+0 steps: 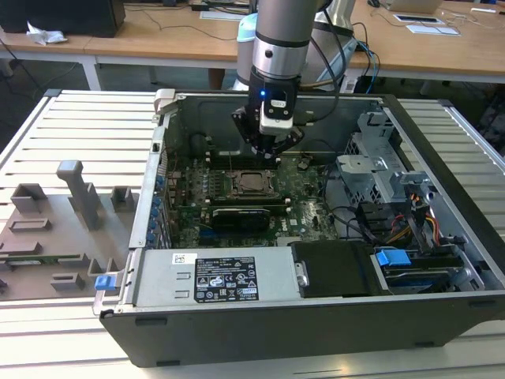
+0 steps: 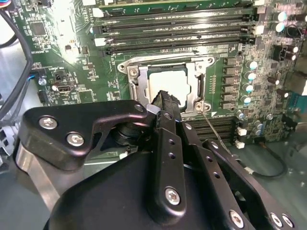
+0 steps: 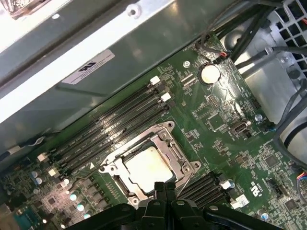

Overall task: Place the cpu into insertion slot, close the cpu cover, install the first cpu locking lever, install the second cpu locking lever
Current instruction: 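Install the first cpu locking lever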

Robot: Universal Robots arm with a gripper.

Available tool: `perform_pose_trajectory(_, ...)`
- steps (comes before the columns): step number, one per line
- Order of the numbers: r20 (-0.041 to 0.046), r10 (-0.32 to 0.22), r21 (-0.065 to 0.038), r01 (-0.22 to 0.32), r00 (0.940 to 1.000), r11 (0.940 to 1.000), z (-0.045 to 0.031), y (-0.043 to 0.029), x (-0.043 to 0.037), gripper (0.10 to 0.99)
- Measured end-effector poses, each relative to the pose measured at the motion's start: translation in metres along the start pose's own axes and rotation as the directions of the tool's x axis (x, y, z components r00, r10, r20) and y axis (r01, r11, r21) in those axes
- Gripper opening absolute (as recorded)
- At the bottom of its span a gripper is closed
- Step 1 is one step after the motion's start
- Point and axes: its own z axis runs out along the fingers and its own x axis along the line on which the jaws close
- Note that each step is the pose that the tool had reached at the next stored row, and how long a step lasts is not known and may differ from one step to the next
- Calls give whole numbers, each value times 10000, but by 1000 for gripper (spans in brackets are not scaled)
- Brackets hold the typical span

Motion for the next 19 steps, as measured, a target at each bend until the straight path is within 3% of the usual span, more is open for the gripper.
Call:
perform_pose_trajectory(7,62,-927,13,927,9957,9957,0,0,0,106)
perform_pose_trajectory(10,99,-1471,22,1471,9891,9891,0,0,0,106)
perform_pose_trajectory(13,144,-2159,38,2158,9763,9764,0,0,0,106)
perform_pose_trajectory(16,185,-2773,54,2773,9606,9608,0,0,0,106)
perform_pose_trajectory(17,202,-3027,62,3027,9529,9531,0,0,0,106)
perform_pose_trajectory(19,214,-3220,68,3219,9465,9467,0,0,0,106)
